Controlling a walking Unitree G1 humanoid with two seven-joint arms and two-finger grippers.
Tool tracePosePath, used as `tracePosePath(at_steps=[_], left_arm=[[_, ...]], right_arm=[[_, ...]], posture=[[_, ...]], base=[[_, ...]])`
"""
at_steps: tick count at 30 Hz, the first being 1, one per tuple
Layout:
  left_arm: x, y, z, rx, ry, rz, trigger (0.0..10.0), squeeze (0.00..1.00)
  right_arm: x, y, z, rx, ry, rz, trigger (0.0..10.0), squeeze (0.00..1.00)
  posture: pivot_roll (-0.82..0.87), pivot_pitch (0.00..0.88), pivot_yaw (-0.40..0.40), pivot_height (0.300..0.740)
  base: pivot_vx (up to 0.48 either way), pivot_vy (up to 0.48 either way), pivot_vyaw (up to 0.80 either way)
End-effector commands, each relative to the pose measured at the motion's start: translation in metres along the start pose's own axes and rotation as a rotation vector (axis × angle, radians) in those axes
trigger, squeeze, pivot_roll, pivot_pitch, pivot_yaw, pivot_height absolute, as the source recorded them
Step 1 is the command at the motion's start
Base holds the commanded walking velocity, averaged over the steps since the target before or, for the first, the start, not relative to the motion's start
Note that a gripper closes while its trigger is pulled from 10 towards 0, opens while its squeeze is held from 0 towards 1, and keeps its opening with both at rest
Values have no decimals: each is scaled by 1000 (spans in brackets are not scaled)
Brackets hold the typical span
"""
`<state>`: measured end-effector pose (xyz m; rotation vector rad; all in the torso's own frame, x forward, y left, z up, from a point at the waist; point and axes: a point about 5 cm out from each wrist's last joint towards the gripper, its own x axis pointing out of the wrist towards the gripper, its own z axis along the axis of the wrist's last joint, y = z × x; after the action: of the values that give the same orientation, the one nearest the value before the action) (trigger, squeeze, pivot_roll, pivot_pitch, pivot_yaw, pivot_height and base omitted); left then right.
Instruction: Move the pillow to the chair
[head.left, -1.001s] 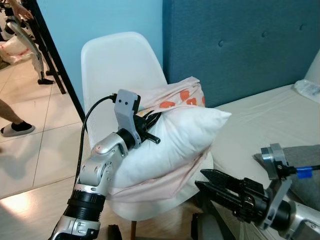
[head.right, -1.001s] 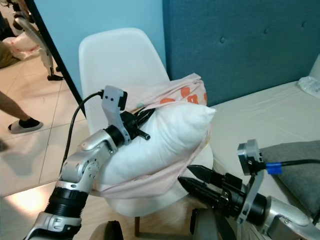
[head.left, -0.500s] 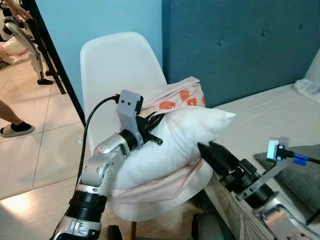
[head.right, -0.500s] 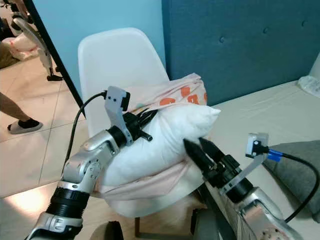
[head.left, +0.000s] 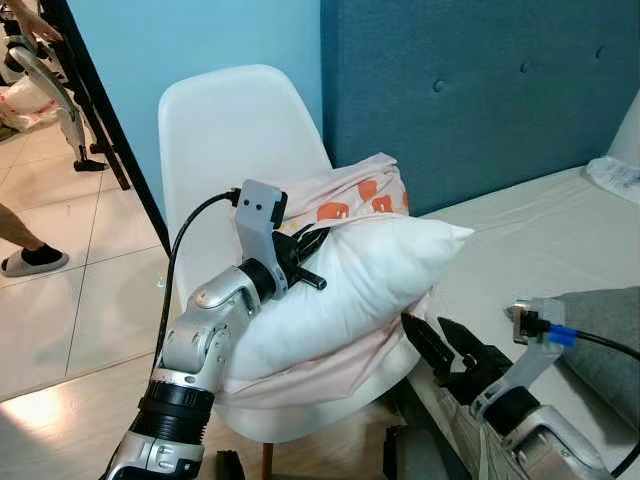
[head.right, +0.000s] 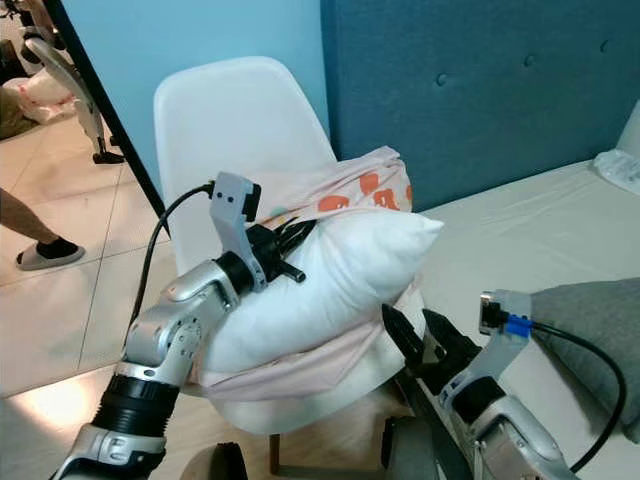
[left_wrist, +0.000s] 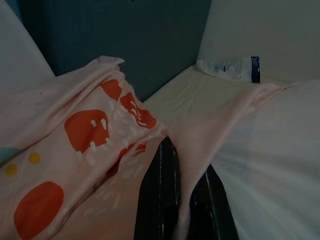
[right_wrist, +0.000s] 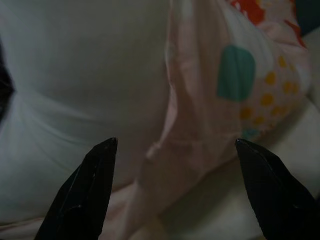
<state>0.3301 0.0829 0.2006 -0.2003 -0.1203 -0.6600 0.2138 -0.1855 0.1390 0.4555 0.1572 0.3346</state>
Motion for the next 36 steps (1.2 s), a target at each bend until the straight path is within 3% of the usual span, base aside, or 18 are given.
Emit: tracePosePath(at_steps=[1, 5, 6, 7, 10, 14, 18, 21, 23, 27, 30, 36], left_arm=[[0, 1, 8, -6, -37, 4, 0, 0], [1, -1, 8, -9, -37, 0, 0, 0], [1, -2, 8, -10, -37, -3, 0, 0], [1, -2, 8, -10, -36, -5, 0, 0], [1, -2, 8, -12, -38, -7, 0, 0], [2, -4, 9, -12, -41, -11, 0, 0], [2, -7, 9, -14, -42, -17, 0, 0], [2, -7, 9, -16, -43, -18, 0, 0], [2, -9, 9, -19, -44, -22, 0, 0], [3, -9, 9, -18, -44, -24, 0, 0], [2, -9, 9, -19, -45, -22, 0, 0], [2, -10, 9, -27, -47, -21, 0, 0]], right_arm=[[2, -1, -5, -10, 21, -50, 10000, 1000], [7, -3, -9, 6, 39, -70, 10000, 1000], [10, -4, -11, 2, 53, -78, 10000, 651], [14, -5, -13, 6, 73, -101, 10000, 0], [26, -5, -16, 16, 88, -113, 10000, 0], [51, 7, -11, 50, 63, -51, 10000, 0], [68, 7, -13, 11, 100, -89, 10000, 0], [70, 6, -13, 9, 109, -106, 10000, 0], [77, -4, -18, -24, 167, -225, 10000, 0], [80, -12, -17, -63, 189, -316, 10000, 0], [77, -24, -8, -146, 177, -449, 10000, 0], [76, -33, 3, -220, 105, -553, 10000, 0]], posture=[[-106, 82, 74, 564], [-105, 82, 73, 564], [-101, 80, 74, 564], [-100, 79, 73, 564], [-97, 73, 74, 564], [-86, 65, 73, 564], [-79, 62, 69, 564], [-79, 62, 69, 564], [-79, 57, 71, 564], [-79, 57, 71, 564], [-77, 58, 70, 564], [-80, 67, 69, 564]], base=[[0, 0, 0], [0, 0, 0], [0, 0, 0], [0, 0, 0], [0, 0, 0], [0, 0, 0], [0, 0, 0], [0, 0, 0], [0, 0, 0], [0, 0, 0], [0, 0, 0], [0, 0, 0]])
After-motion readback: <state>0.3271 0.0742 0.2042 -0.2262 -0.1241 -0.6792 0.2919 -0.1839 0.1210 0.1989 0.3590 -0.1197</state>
